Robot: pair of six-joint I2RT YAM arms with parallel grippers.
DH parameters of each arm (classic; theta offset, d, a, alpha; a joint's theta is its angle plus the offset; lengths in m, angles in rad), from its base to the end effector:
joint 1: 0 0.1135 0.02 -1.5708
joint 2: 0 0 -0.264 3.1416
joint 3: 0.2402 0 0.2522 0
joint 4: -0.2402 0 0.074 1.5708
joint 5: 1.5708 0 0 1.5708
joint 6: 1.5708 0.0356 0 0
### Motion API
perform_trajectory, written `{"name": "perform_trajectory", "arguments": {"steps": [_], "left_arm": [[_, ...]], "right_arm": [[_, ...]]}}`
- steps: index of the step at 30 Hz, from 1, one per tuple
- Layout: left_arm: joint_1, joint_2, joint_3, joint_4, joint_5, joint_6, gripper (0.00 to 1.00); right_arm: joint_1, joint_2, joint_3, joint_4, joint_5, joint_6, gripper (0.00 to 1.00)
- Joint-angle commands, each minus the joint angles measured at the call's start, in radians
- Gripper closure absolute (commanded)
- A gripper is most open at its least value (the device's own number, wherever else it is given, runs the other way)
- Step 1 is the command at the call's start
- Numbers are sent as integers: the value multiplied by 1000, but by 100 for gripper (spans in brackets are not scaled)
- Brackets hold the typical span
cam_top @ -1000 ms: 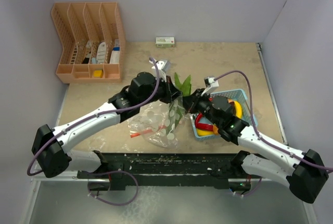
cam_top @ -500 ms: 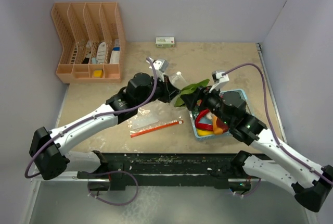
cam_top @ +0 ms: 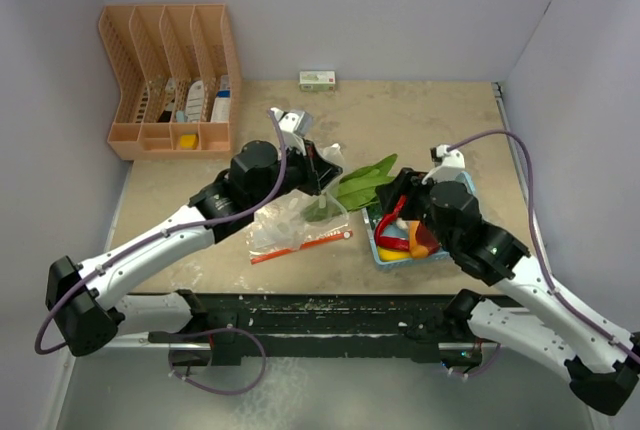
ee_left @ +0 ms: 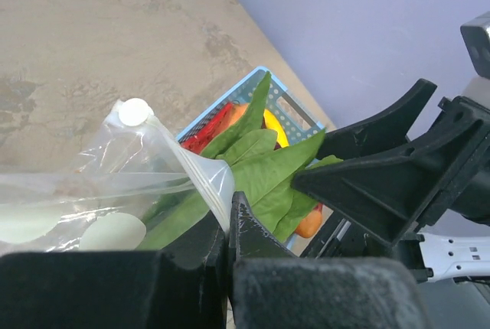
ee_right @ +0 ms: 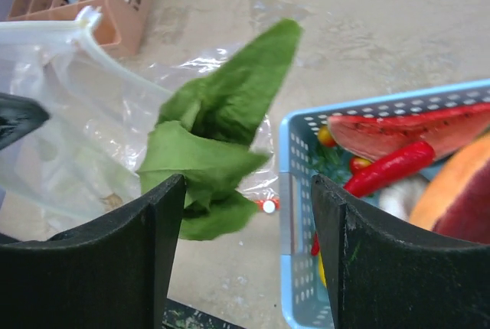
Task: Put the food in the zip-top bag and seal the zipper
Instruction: Place the fake vegetable in the zipper food storage bag.
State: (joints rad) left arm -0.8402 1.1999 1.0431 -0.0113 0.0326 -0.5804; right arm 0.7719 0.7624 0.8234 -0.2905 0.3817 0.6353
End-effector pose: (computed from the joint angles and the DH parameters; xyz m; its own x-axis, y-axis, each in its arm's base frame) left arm 0.1884 -0.2120 0.3622 -0.5133 -0.2484 -0.8215 0.5792 0.6060 -0.5452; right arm 0.1340 0.1120 0.3463 -0.3611 0.4171 -0.8341 -0.2150 0.8331 0.5097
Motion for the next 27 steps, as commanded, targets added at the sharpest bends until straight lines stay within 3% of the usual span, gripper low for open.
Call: {"name": "perform_trajectory", "arguments": {"steps": [1, 9, 17, 27], "left_arm": [[-1, -55, 57, 33, -13, 23, 100], [-2, -88, 40, 25, -48, 18, 100], [-2, -91, 61, 45, -44, 7, 100], [-2, -96, 77, 43, -40, 6, 100]], "right_arm": [[-7, -86, -1, -70, 171, 93, 32], [-7, -184, 20, -83, 242, 61, 38], [-7, -46, -54, -2, 40, 130, 44], [-41, 22, -157, 172, -73, 190, 46]]}}
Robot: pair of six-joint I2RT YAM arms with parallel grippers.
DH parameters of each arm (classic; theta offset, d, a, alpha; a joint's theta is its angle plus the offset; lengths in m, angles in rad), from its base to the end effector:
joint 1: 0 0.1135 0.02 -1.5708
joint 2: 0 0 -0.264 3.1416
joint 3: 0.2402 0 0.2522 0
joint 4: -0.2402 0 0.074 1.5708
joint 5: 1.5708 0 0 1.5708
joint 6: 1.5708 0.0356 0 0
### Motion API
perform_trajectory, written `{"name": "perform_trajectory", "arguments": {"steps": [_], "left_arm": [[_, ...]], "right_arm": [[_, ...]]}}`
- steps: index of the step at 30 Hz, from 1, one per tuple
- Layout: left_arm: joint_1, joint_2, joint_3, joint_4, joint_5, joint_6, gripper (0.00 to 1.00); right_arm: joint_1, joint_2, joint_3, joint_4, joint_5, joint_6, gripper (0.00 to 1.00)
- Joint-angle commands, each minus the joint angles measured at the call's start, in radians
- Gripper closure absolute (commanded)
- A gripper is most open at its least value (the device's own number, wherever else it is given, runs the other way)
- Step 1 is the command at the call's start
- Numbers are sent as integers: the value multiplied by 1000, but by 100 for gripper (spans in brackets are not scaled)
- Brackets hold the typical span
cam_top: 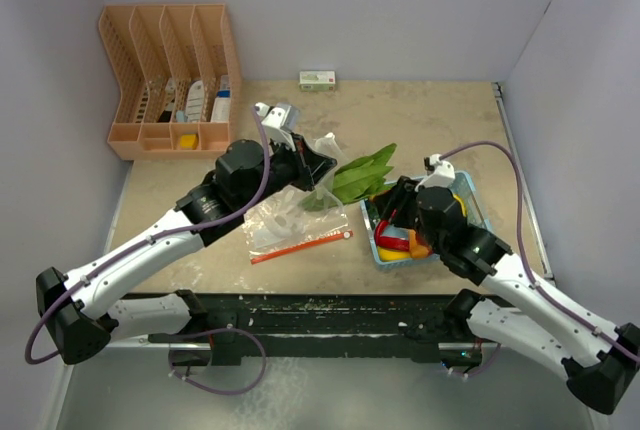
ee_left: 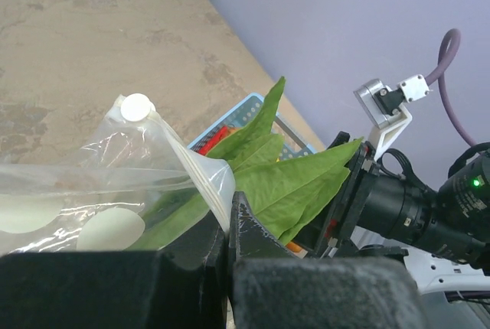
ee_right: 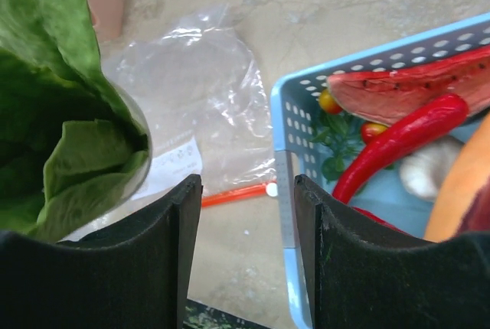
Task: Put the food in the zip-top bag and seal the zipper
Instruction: Place the fake vegetable in the zipper food storage bag.
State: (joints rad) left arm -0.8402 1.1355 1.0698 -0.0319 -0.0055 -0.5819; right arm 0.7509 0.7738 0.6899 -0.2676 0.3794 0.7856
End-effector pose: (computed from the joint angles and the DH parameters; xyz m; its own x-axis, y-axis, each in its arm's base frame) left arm 0.1777 -0.1981 0.3860 -0.4616 -0.3084 -0.8317 0.5834 0.6008 -0.5465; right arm 0.1412 0.1137 0.3004 -0.4464 0.4820 -0.7539 -0.0903 0.8140 0.5739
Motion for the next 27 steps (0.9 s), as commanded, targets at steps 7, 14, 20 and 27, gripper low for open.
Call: {"name": "perform_trajectory", "arguments": {"steps": [7, 14, 20, 27], "left_arm": [[-2, -29, 47, 57, 6, 4, 100], [-1, -23, 42, 57, 7, 7, 100], [-2, -7, 43, 66, 16, 7, 100], [-2, -2, 35, 70, 17, 1, 100]], "right_arm": [[-160, 68, -116, 404, -328, 107, 46], [-190, 82, -156, 529, -437, 127, 46], [-190, 45, -161, 557, -484, 110, 46], [-190, 11, -144, 508, -480, 93, 46]]}}
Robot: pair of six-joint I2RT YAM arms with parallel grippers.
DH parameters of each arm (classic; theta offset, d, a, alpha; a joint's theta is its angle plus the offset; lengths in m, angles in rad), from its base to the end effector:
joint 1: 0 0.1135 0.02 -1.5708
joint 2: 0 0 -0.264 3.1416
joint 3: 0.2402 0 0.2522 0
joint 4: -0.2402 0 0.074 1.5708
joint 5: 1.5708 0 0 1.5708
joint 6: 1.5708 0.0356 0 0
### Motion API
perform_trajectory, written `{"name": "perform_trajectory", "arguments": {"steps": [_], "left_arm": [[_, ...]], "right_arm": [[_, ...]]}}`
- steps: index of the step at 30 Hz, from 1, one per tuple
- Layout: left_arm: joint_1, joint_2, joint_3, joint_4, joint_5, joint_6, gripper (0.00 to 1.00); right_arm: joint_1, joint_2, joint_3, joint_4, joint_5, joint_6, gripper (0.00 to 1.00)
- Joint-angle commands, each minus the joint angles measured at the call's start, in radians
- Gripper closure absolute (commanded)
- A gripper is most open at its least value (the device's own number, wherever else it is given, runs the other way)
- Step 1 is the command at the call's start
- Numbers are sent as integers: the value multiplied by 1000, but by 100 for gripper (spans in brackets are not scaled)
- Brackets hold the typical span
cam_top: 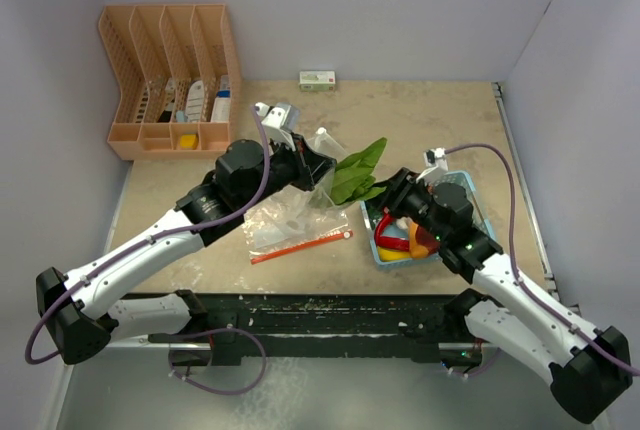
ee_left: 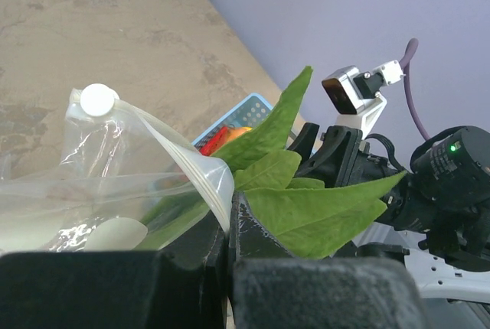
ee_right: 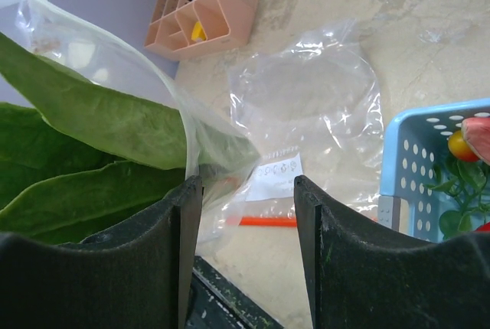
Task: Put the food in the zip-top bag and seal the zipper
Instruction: Place the fake vegetable in the zipper food storage bag, then adjust the zipper food storage bag at the center of the board.
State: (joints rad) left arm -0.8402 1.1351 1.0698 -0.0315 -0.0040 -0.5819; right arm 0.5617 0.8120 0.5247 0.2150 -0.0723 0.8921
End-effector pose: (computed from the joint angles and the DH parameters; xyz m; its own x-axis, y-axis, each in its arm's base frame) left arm 0.1776 -0.1980 0.3861 -0.4618 -0.3082 -0.8317 0.5845 0.5995 -0.5467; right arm 0.1675 0.1084 0.2853 -0.4993 0.6031 -0.6221 -0.3242 0.5358 0.7796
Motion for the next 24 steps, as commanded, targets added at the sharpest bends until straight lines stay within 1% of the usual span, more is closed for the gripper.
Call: {"name": "perform_trajectory", "arguments": {"steps": [1, 12, 20, 24], "left_arm": [[-2, 0, 35, 68, 18, 1, 100], [-2, 8, 36, 70, 20, -2, 100], [-2, 15, 38, 72, 22, -9, 100], [-2, 20, 40, 81, 26, -17, 100]], "right_arm": [[-1, -25, 23, 27, -35, -13, 46], [-1, -68, 69, -85, 45, -33, 45], [0, -53, 79, -82, 16, -52, 44], [0, 10, 73, -53, -35, -63, 44]]}}
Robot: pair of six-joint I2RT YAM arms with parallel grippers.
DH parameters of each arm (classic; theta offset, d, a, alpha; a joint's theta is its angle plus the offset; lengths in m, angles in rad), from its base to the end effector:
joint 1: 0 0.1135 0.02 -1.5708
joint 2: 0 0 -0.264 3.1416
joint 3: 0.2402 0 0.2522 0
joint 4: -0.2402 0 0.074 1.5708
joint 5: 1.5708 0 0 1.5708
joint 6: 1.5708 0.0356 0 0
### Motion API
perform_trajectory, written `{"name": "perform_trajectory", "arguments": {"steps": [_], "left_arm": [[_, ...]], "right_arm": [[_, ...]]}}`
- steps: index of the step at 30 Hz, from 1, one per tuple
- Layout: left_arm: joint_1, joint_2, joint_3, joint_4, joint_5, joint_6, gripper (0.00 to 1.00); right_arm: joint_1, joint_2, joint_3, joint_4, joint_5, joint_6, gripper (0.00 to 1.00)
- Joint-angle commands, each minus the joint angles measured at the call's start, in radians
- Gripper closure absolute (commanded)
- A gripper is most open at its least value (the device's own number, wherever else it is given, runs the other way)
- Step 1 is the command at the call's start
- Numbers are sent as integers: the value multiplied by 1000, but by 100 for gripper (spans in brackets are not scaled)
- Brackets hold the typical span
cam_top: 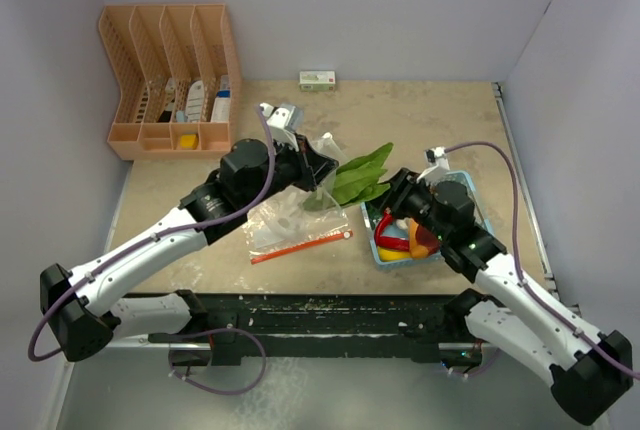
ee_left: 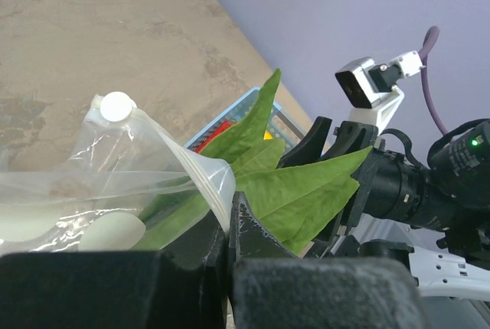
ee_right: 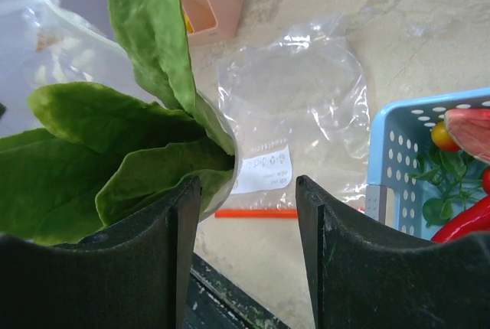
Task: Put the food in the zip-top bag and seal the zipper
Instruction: Adjust the zipper food storage bag at the center of the board.
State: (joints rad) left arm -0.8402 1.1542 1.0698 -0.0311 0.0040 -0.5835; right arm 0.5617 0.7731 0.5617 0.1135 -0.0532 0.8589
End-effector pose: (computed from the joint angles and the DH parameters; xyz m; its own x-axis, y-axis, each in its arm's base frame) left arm 0.1809 -0.2021 0.3814 -0.4760 -0.2944 -0.8287 0.5814 0.6017 -0.5477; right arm 0.1616 0.1040 0.2944 -0.4906 0.5845 -0.6462 -0.3141 0.5731 0.7569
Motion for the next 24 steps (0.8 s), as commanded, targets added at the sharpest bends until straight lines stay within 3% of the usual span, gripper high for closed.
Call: {"name": "perform_trajectory", "arguments": {"steps": [1, 11, 17, 24], "left_arm": [[-2, 3, 42, 81, 22, -17, 100], [-2, 16, 39, 89, 51, -45, 100], [-2, 21, 53, 106, 77, -65, 100], [-2, -1, 71, 98, 72, -63, 100]], "right_arm": [[-1, 77, 33, 59, -69, -33, 44], [0, 160, -9, 287, -124, 2, 45], [0, 249, -27, 542, -220, 53, 53], [0, 303, -41, 553, -229, 70, 55]]}}
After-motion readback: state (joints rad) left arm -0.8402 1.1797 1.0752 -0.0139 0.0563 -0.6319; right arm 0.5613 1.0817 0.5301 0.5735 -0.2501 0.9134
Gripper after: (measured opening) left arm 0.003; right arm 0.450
